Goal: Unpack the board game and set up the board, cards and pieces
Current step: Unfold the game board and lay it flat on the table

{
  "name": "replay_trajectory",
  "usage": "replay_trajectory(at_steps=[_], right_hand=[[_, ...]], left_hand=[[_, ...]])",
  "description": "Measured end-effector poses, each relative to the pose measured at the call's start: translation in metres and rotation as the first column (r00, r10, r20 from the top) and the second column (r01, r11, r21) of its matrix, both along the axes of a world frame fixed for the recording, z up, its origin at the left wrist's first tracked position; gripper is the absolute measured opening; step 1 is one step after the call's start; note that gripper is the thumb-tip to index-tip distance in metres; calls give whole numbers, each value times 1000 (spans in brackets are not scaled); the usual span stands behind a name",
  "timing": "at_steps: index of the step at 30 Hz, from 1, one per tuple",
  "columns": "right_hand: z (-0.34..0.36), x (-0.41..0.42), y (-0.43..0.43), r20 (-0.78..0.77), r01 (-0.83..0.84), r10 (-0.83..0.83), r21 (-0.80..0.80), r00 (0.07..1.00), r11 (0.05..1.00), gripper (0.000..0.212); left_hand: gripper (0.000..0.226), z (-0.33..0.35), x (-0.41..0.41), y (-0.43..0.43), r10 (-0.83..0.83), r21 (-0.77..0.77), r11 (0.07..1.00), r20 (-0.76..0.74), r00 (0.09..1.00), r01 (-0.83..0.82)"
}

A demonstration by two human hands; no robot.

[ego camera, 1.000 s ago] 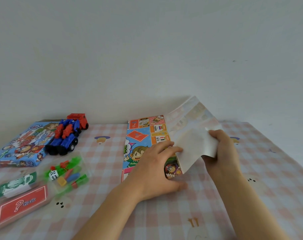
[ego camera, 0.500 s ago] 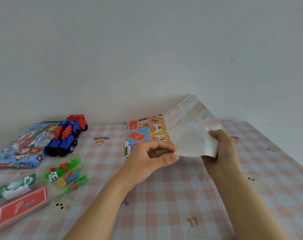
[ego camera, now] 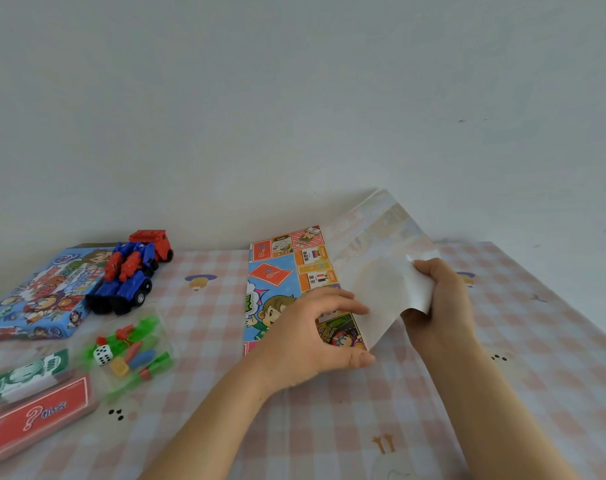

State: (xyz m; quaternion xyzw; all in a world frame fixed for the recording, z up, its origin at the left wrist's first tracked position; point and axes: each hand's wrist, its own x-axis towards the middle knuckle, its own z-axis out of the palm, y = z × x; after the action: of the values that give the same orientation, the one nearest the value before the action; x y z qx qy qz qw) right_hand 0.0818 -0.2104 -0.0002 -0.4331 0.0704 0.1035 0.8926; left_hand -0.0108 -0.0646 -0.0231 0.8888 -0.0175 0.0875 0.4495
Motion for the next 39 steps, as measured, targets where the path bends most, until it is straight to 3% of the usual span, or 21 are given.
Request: replay_trajectory(at_steps=[14,21,25,27,32,35,39], right_hand=[[0,-2,-1,-2,-8,8,-20,1000,1000,16],[0,0,0,-24,-14,14,-29,1000,999,12],[0,1,1,-19,-24,24,-9,1000,1000,12],[0,0,1,-10,-25,25,-15,1000,1000,13],[0,-2,4,28,-59,61,-48,998,997,12],[0,-2,4,24,-77,77,-28,997,997,11],[3,-3,4,34,-90,90,-20,995,996,13]], left_hand=[[36,3,1,8,3,-250,968,59,998,12],[16,1,3,6,-2,-186,982,56,998,12],[28,2,4,6,102,-215,973,89,991,-81],[28,2,3,8,135,-152,982,122,983,-116],[34,-2,0,-2,1,36,999,103,995,-4],[35,-3,1,-5,8,114,993,107,994,-20],[24,-5,2,-4,11,210,977,118,993,-36]])
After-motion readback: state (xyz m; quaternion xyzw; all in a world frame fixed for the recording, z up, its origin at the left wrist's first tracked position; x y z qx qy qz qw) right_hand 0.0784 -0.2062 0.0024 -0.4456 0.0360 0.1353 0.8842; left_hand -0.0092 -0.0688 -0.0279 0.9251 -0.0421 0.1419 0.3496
